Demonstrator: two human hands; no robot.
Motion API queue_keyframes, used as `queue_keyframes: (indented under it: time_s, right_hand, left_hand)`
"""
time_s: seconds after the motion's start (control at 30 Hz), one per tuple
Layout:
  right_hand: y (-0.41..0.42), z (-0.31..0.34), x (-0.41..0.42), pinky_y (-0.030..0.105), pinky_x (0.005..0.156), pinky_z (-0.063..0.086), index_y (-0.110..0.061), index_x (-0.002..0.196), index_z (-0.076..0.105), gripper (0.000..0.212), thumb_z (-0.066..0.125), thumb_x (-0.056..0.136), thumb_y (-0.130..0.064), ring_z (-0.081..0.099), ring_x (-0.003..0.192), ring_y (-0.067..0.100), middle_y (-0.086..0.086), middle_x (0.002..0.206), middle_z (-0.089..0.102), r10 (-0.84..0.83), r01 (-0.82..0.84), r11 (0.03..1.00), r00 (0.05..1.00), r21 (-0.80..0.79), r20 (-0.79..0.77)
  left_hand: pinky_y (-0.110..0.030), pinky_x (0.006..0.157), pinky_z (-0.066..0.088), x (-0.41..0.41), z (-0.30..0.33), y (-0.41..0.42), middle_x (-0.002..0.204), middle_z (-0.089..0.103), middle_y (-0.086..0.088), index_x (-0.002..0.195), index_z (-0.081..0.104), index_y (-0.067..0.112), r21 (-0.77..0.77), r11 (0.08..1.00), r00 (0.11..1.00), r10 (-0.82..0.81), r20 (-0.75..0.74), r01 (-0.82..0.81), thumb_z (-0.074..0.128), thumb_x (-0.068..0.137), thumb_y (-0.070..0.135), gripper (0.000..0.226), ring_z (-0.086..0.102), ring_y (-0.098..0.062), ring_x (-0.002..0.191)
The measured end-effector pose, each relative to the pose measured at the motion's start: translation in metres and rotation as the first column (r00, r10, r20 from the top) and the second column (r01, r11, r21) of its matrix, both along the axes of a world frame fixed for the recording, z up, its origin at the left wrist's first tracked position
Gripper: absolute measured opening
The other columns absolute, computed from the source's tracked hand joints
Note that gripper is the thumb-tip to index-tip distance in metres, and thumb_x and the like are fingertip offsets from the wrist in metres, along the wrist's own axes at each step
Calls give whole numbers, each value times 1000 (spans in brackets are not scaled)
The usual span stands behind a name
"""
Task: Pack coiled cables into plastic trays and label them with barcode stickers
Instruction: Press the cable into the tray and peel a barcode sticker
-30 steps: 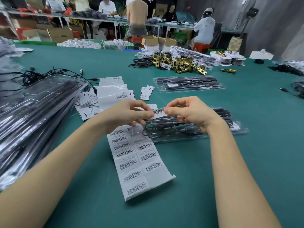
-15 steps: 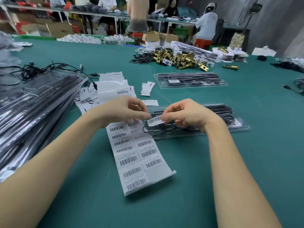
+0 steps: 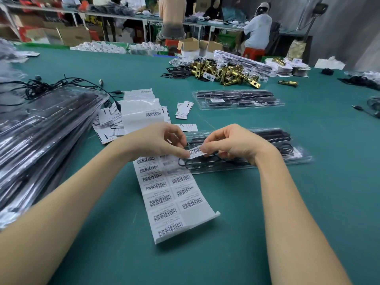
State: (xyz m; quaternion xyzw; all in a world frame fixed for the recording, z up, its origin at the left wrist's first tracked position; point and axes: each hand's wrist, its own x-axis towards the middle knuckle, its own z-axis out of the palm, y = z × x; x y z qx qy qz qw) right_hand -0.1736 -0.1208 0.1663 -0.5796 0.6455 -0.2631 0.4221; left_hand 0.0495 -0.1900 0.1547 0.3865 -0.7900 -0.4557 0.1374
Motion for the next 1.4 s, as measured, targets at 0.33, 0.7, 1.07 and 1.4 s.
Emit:
queue_keyframes:
  time_s: [0.33,0.7,1.07,1.4]
  right_hand:
    - [0,-1,1,22,54,38,-19,82,79,14,83,75,-31,47,50,6,-1,79,76,-9,9,1000,1000,15,-11]
    - [-1,8,7,23,60,46,-12,80,79,16,85,75,-27,56,50,6,-1,78,78,-41,50,996,991,71,-126]
    - [1,11,7,18,50,47,-11,72,80,11,83,76,-21,59,52,9,2,74,77,-72,87,994,978,71,-196]
    - [0,15,9,13,40,40,-15,62,78,14,82,75,-19,58,45,7,1,67,74,-84,102,993,960,54,-269]
  left_hand:
    - [-19,64,43,-3,-3,0,83,70,7,92,68,21,-3,1000,1000,28,6,-28,91,68,30,34,58,-3,65]
    - [-12,57,42,-3,-7,-4,84,70,5,93,68,19,-14,999,1000,31,2,-31,91,68,26,34,56,-4,62]
    - [-15,58,44,-3,-8,-5,83,71,5,90,68,22,3,1000,1000,20,-14,-20,92,67,27,33,58,-6,64]
    - [-19,61,44,-2,-8,-6,87,73,3,91,68,23,-4,1000,1000,25,5,-25,92,67,28,34,59,-7,66]
